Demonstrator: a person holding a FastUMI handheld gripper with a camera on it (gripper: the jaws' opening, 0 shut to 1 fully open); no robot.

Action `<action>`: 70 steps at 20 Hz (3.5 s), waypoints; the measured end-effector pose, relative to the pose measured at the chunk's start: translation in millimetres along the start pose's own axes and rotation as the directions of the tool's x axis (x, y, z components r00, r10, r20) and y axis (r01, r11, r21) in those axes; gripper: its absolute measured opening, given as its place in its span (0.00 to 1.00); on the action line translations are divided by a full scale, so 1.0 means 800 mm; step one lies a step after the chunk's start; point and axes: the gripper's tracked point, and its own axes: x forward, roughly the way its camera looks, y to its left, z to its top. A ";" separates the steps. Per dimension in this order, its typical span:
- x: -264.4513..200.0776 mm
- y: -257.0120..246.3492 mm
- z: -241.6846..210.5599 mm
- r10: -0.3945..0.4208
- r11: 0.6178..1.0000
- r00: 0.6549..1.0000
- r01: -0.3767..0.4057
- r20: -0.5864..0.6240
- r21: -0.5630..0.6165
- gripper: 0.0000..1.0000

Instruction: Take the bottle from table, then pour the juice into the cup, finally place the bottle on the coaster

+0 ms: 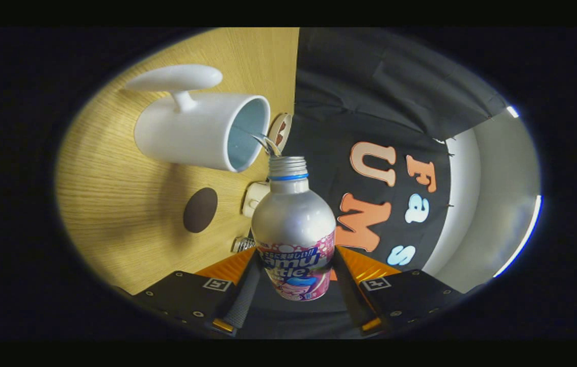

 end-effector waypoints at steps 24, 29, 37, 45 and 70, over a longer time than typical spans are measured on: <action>0.003 -0.019 0.003 -0.050 0.991 0.998 0.053 0.032 -0.124 0.77; 0.003 -0.028 0.004 -0.056 0.988 0.997 0.062 0.045 -0.144 0.77; 0.003 -0.044 0.008 -0.077 0.975 0.994 0.091 0.071 -0.204 0.77; 0.007 -0.041 0.008 -0.074 0.966 0.994 0.092 0.086 -0.240 0.77; 0.002 -0.011 0.017 0.114 0.952 0.990 -0.131 0.076 0.277 0.77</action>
